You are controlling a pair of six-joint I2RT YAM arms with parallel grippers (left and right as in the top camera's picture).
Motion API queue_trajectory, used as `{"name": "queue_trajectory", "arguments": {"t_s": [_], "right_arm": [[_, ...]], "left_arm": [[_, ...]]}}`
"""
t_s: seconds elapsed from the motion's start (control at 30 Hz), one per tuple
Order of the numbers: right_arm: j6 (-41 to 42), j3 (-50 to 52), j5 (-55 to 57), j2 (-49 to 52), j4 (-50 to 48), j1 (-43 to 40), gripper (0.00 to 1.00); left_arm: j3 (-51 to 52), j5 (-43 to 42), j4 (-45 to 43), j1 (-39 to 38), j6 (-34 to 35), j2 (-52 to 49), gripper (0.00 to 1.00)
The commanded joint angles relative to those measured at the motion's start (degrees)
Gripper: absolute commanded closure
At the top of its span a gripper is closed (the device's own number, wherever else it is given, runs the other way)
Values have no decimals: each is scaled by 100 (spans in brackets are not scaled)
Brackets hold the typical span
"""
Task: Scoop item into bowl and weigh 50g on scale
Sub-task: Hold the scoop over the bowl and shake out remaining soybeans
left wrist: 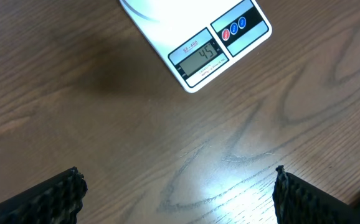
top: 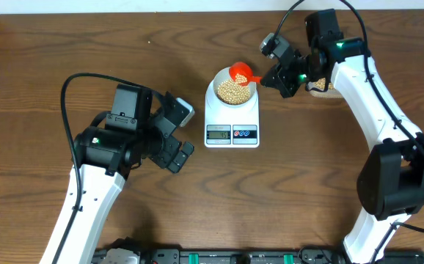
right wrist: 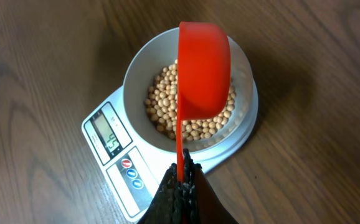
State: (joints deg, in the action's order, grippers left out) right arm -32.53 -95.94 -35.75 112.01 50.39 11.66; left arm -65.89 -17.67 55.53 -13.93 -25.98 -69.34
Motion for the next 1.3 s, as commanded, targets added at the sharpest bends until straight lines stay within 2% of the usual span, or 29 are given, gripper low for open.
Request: {"name": "queue_trajectory", "arguments": {"t_s": [0.0, 0.67, 1.27], "right_arm": [[-85, -146, 26, -122, 70, 44, 99], [-492, -146, 313, -122, 271, 63, 99], [-586, -146, 605, -122, -72, 208, 99]], "left_arm": [[-13, 22, 13, -2, -98, -26, 2], [-13, 22, 13, -2, -98, -26, 2], [-13, 22, 13, -2, -98, -26, 2]]}}
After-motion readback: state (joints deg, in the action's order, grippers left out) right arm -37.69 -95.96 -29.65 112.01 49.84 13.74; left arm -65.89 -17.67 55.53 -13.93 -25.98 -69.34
